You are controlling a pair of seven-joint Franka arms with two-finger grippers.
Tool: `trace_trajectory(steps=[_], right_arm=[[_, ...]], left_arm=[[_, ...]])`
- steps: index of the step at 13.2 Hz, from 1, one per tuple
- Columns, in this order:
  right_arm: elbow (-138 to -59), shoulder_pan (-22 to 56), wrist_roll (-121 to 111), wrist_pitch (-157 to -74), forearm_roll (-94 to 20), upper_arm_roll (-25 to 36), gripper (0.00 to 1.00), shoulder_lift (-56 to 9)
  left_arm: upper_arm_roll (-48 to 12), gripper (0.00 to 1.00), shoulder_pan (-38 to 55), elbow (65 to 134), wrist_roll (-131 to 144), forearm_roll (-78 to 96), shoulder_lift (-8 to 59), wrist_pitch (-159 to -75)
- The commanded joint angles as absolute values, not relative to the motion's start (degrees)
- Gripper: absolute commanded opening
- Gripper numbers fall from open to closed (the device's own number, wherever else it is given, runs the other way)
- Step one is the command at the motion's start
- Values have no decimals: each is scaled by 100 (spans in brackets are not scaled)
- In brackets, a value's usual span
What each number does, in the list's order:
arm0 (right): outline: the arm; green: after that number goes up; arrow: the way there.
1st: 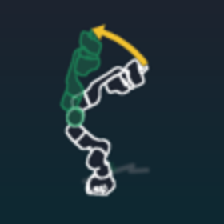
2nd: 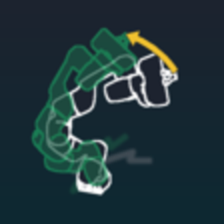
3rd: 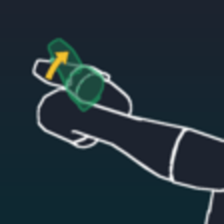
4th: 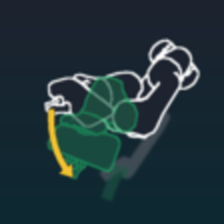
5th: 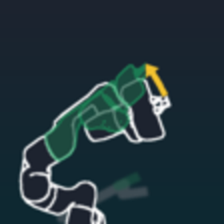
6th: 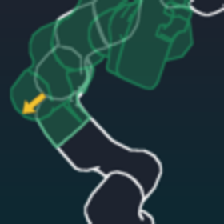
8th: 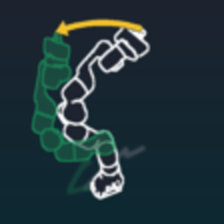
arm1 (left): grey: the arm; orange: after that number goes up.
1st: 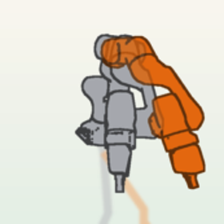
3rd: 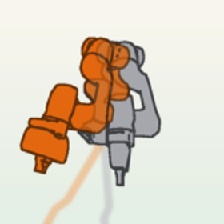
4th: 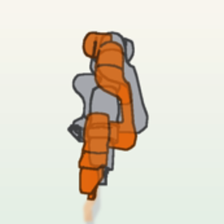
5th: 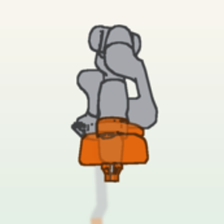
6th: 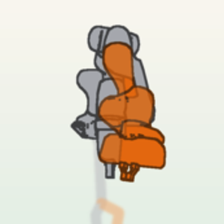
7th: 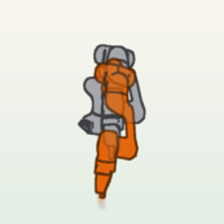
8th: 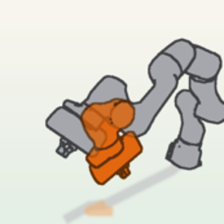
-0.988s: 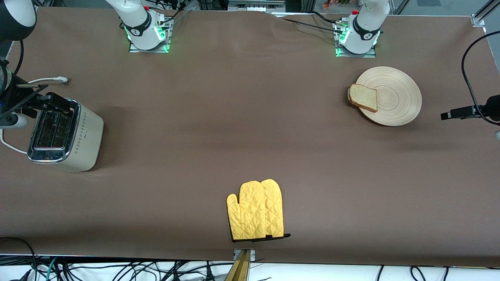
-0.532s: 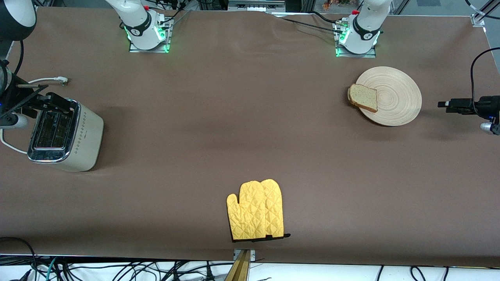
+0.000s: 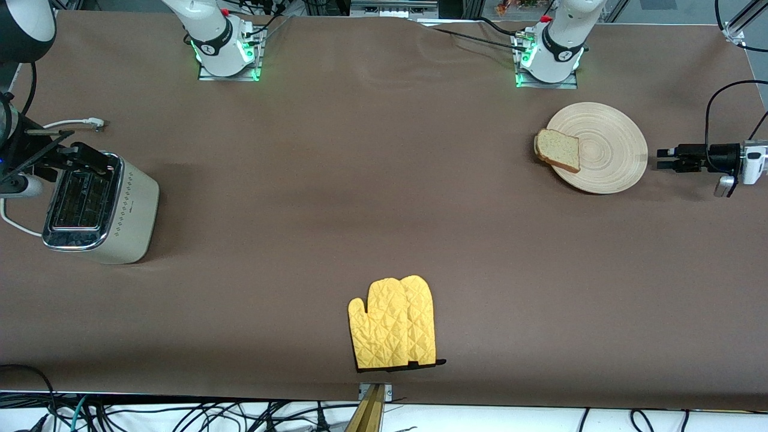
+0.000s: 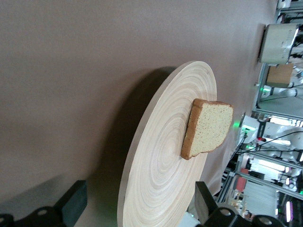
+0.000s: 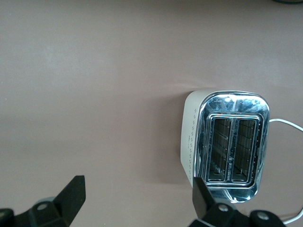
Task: Move plate and put bread in toaster
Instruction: 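Reach the left gripper to the plate rim and grasp it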
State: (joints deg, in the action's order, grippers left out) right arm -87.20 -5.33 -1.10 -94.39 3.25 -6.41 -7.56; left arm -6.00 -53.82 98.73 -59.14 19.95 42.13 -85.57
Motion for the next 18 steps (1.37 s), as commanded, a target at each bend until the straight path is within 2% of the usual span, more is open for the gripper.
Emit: trace_trajectory(steps=[1,2,4,5,9,12,16,18], right_arm=[[-8675,-545,-88,-9396,316,-659,100,-782],[-8675,-545,-88,-9396,325,-659,100,-791],[-8675,-545,-88,-9422,316,-659,100,-791],[-8684,-519,-36,-9431,334,-668,100,-791],[-8701,-343,-35,-9475,378,-677,100,-835],[-8719,-352,-18,-9414,316,-677,100,-957],[-8719,-211,-9,-9404,316,-677,100,-984],[-8719,-176,9,-9422,325,-677,100,-1046]], left_arm=[[-659,74,-5634,10326,-6021,2320,4351,-8595],[-668,49,-5634,10336,-6073,2312,4342,-8596],[-668,14,-5590,10310,-6143,2250,4359,-8596],[-677,0,-5572,10310,-6283,2250,4359,-8596],[-712,0,-5520,10187,-6390,2241,4342,-8447],[-869,0,-5248,9671,-6381,2303,4342,-7947],[-1125,0,-4292,9308,-6223,3081,4429,-7849],[-1125,0,-3660,9308,-5899,3924,4753,-7892]])
